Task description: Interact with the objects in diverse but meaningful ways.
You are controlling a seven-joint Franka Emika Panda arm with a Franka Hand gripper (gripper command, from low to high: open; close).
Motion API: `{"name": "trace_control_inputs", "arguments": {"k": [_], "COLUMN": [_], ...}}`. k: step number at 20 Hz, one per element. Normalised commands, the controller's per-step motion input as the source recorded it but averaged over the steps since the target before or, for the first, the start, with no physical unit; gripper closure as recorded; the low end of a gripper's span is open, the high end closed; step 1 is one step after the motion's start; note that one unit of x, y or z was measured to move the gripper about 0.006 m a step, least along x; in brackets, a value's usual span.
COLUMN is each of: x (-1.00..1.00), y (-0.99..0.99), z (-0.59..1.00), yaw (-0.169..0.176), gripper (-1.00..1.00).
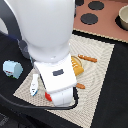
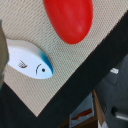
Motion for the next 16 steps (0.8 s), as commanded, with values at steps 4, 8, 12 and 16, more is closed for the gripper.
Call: {"name": "trace_control_inputs", "arguments": {"k": [4,8,12,16], "x": [-0.03,-0.04,0.00,0.00], "y": [0.00,-0.09,-0.18,-0.16], "z": [-0.52,-0.44,-0.33,-0.30], "yaw": [0.119,0.105,0.087,0.079], "gripper": [-1.00,-1.00,-1.00,1.00]}}
